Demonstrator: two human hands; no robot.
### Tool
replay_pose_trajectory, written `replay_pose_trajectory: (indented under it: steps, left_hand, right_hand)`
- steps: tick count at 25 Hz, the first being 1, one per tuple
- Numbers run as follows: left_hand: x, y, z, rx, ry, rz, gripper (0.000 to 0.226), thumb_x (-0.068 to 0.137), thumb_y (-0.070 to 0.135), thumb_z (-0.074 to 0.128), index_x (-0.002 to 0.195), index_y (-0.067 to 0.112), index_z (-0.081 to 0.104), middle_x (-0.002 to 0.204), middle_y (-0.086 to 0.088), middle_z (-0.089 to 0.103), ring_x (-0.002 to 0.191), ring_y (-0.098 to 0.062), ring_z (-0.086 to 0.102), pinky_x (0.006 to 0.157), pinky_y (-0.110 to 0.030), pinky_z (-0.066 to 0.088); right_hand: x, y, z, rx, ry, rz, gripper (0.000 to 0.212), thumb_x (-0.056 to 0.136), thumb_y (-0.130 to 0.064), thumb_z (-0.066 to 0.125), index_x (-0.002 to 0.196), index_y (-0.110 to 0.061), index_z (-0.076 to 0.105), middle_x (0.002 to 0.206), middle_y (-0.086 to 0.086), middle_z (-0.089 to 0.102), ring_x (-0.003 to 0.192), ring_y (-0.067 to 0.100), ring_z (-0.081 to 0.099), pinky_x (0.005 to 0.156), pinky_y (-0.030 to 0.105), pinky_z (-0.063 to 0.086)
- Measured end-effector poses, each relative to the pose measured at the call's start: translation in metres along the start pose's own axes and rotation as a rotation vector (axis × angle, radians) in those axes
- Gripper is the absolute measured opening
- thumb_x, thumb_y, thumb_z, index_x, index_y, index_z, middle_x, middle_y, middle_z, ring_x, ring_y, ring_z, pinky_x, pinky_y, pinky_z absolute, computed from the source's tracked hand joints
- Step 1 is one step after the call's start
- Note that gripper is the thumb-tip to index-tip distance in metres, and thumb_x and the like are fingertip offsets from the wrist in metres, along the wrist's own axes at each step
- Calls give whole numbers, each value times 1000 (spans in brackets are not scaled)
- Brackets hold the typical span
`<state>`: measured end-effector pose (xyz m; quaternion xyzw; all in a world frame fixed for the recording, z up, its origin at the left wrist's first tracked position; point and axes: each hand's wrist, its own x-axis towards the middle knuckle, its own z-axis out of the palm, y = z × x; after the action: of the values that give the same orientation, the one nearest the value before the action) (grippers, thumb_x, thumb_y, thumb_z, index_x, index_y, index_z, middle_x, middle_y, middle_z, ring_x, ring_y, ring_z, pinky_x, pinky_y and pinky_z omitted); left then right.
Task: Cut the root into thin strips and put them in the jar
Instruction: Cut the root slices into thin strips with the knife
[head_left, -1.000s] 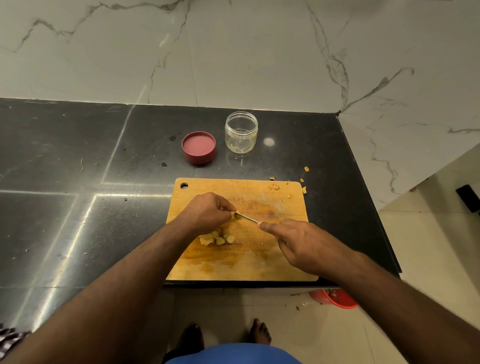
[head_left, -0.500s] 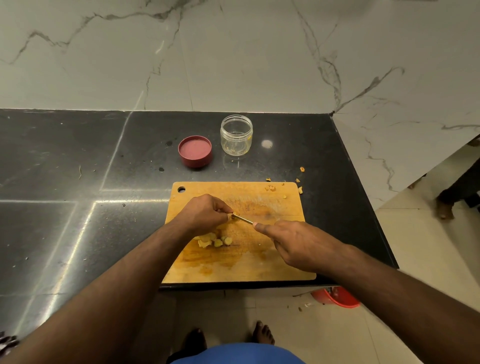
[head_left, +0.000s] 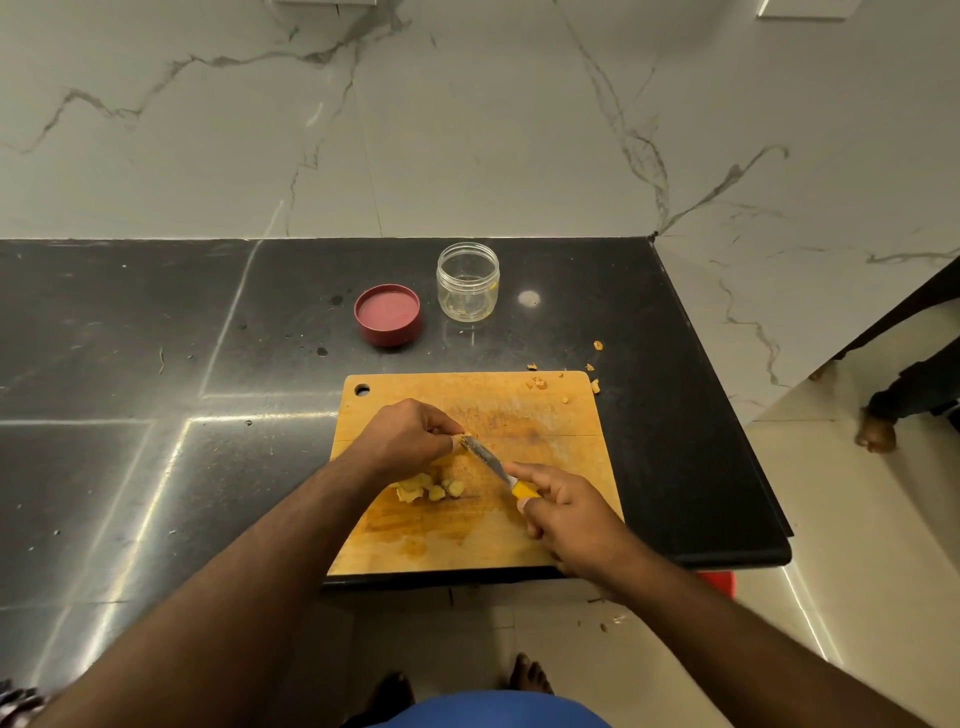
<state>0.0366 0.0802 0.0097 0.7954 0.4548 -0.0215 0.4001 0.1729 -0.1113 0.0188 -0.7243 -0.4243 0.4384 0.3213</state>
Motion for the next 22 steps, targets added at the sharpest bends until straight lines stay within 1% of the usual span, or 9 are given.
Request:
replay_pose_trajectory:
  steps: [2, 4, 8, 11, 15, 17, 19, 20, 22]
  left_hand:
    - [1, -1, 1, -5, 4, -3, 25, 96, 20, 65, 119, 21, 74, 124, 3, 69, 99, -10, 59, 78, -24, 54]
    - [3, -2, 2, 2, 1, 2, 25, 96, 22, 65, 119, 21, 73, 125, 3, 68, 101, -10, 60, 79, -24, 55]
    - [4, -5, 2, 7, 2, 16, 24, 96, 24, 66, 118, 21, 74, 123, 4, 69, 103, -11, 61, 84, -29, 57]
    - [3, -3, 2, 13, 10, 22, 24, 96, 23, 66, 118, 21, 74, 121, 4, 70, 101, -11, 62, 83, -30, 57]
    - [2, -2, 2, 18, 14, 25, 25, 96, 22, 65, 119, 19, 74, 120, 3, 70, 101, -11, 61, 80, -28, 56]
    - [1, -2, 2, 21, 13, 24, 25, 96, 22, 65, 120, 20, 73, 119, 3, 70, 99, -11, 61, 76, -24, 54]
    - [0, -2, 2, 30, 17, 28, 25, 96, 21, 65, 120, 21, 73, 118, 4, 71, 98, -10, 61, 73, -21, 51]
    - [0, -2, 2, 34, 23, 32, 25, 96, 21, 65, 119, 21, 73, 118, 4, 71, 98, -10, 61, 71, -20, 50]
    - [-1, -3, 2, 29, 24, 33, 26, 95, 21, 65, 120, 21, 73, 117, 4, 71, 97, -10, 61, 68, -19, 48]
  right_hand:
    - [0, 2, -3, -474, 47, -132, 50, 102, -21, 41, 150, -37, 34, 123, -5, 58, 94, 8, 56, 76, 20, 49]
    - [-3, 0, -1, -844, 19, -193, 60, 101, -20, 37, 154, -37, 16, 123, -1, 51, 91, 19, 55, 79, 35, 52]
    - [-8, -1, 6, -969, -27, -186, 72, 99, -15, 39, 156, -32, -1, 121, 3, 45, 88, 21, 54, 75, 38, 53]
    - [-3, 5, 13, -803, -11, -162, 68, 100, -17, 39, 156, -35, 6, 123, 0, 48, 90, 17, 51, 78, 31, 49]
    - [-6, 8, 27, -455, 91, -233, 54, 100, -17, 42, 151, -32, 33, 126, -3, 59, 98, 7, 55, 86, 20, 47]
    - [-6, 10, 31, -234, 132, -143, 49, 101, -17, 46, 146, -35, 42, 113, -6, 65, 83, 9, 61, 71, 22, 49]
    - [-5, 10, 36, 39, 136, -6, 47, 101, -15, 48, 140, -40, 47, 102, -13, 64, 84, 14, 66, 64, 26, 52]
    - [-5, 9, 38, 207, 123, 60, 46, 101, -14, 48, 137, -42, 48, 94, -12, 62, 75, 12, 64, 57, 24, 49]
    - [-7, 7, 41, 579, 75, 199, 44, 101, -9, 46, 133, -39, 52, 74, -2, 55, 48, 9, 40, 40, 22, 31]
